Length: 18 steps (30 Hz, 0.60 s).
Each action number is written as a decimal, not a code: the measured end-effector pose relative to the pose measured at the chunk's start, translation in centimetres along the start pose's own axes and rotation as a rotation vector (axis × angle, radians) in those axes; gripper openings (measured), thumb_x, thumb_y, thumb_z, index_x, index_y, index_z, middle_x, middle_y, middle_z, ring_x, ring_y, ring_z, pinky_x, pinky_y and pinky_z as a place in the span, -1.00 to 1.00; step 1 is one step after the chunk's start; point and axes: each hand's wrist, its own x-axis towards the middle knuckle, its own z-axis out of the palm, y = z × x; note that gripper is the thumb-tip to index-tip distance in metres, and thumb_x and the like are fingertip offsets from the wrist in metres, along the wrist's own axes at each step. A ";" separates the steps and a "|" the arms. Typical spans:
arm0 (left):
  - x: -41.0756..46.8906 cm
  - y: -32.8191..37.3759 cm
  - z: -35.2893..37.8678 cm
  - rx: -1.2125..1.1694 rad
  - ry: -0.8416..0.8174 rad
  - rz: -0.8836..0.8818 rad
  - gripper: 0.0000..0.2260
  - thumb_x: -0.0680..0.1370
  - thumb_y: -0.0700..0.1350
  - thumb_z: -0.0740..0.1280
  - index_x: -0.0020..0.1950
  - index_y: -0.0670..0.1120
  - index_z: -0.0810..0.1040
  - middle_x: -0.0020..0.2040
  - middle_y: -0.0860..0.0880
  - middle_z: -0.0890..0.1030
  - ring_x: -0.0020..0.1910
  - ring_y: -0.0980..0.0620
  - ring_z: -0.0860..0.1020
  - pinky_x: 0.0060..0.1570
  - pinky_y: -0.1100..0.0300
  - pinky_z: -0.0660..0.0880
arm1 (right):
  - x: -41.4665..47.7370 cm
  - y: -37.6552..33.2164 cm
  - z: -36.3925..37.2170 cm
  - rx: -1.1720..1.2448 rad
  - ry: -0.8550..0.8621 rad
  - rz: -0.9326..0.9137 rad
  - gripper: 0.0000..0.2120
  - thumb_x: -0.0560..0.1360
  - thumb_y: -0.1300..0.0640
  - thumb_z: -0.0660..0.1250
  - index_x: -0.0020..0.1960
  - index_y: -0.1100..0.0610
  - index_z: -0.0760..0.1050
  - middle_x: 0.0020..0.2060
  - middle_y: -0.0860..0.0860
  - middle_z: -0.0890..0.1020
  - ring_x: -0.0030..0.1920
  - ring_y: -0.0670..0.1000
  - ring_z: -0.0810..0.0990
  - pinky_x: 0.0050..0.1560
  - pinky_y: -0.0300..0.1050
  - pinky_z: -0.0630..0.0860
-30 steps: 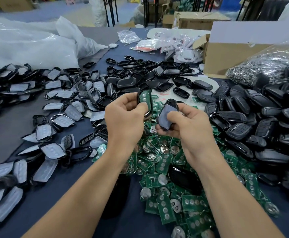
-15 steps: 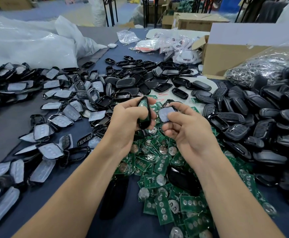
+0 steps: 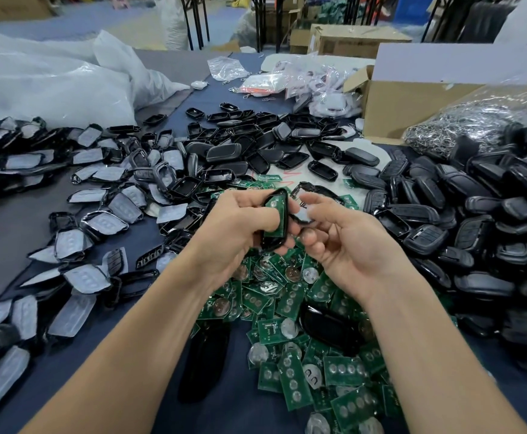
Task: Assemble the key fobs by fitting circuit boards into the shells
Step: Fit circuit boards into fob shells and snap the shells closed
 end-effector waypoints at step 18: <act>-0.4 1.8 0.4 -0.780 0.144 -0.349 -0.73 0.39 -0.31 0.28 0.08 -0.33 0.52 -0.25 -0.14 0.67 -0.41 0.07 0.64 -0.41 0.33 0.60 | -1.1 2.6 1.8 -1.110 0.430 -1.021 -0.49 0.39 0.27 0.60 0.30 0.04 0.65 0.15 -0.05 0.72 0.16 -0.03 0.67 0.28 -0.01 0.59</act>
